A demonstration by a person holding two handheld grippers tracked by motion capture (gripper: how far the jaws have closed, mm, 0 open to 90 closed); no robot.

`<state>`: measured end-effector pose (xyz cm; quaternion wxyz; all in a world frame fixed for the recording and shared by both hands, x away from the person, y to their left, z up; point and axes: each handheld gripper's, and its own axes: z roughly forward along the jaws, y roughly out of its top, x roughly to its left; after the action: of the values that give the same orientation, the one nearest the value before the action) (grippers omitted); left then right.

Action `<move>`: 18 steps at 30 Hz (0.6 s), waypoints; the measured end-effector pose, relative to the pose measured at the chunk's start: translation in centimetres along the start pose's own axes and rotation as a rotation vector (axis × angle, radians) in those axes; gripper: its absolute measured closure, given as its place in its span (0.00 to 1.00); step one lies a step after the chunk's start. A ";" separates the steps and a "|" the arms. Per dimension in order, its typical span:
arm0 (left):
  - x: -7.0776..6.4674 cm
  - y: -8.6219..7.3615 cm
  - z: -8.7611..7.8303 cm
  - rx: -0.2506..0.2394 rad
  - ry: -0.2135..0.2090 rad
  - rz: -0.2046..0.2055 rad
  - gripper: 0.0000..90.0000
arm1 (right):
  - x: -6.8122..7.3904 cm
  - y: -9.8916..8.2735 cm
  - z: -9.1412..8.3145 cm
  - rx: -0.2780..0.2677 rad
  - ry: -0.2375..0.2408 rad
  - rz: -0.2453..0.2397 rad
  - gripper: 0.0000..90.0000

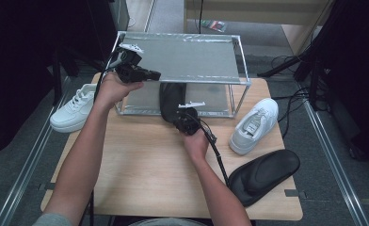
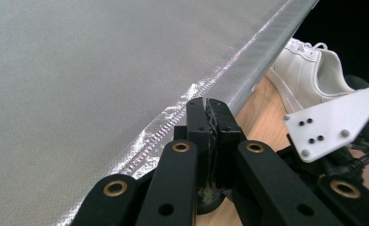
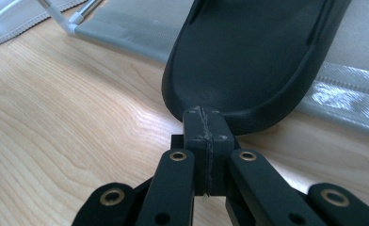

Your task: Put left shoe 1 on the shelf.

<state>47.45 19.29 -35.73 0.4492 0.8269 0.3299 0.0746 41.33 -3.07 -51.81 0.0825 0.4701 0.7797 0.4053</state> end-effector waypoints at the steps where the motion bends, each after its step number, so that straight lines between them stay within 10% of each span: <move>1: 0.0 0.0 0.0 0.000 -0.001 -0.001 0.99 | 0.0 0.1 0.1 0.003 0.000 -0.003 1.00; 11: -0.2 0.2 -0.1 0.014 0.016 0.020 0.99 | 0.1 0.5 0.1 0.036 -0.014 -0.053 1.00; 18: -0.7 0.8 -1.3 0.004 -0.021 0.003 0.91 | 1.3 0.4 -2.3 0.041 0.079 -0.105 0.94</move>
<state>46.72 19.43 -34.26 0.4508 0.8292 0.3239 0.0659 39.70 -3.27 -49.69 0.0628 0.4138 0.8141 0.4025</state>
